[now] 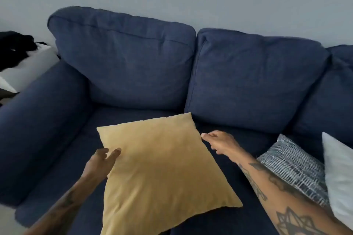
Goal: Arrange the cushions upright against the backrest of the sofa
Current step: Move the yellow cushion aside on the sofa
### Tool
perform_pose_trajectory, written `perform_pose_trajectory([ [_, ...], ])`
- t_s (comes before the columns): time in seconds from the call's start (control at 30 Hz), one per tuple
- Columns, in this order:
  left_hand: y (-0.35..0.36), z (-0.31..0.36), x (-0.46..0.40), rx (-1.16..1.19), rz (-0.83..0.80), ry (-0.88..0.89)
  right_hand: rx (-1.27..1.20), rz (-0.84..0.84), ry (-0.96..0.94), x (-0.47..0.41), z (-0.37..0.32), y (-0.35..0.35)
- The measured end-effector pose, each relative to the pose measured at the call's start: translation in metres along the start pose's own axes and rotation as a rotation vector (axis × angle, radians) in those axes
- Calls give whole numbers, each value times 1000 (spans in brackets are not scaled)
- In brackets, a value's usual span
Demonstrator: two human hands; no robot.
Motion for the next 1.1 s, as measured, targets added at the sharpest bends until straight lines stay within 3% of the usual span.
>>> perform_pose_trajectory([
  [0.13,23,-20,-46,149,-45,-143,35,-18,99,-59,12,34],
  [0.33,47,-41,-80,438,-73,-362,-224,-47,286,-111,31,76],
  [0.47,51,-37,-83,566,-28,-364,-421,-54,371,-121,37,98],
  [0.67,21,-6,-73,548,57,-249,-642,-61,351,-110,17,89],
  [0.8,-28,57,-57,640,141,-28,-798,-3,175,-97,-15,51],
  [0.97,-83,158,-66,728,218,324,-807,168,-129,-103,-78,-8],
  [1.1,-58,204,-94,686,114,420,-815,334,-194,-122,-81,-33],
])
Point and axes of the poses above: each hand's wrist, its own x-axis away from the middle knuckle, its own y-axis out of the palm, z = x × y, the point moved 9 cm from there along -x, towards the middle knuckle, and after that the axes turned 6 degrees about -y, right-handed, at the moved point
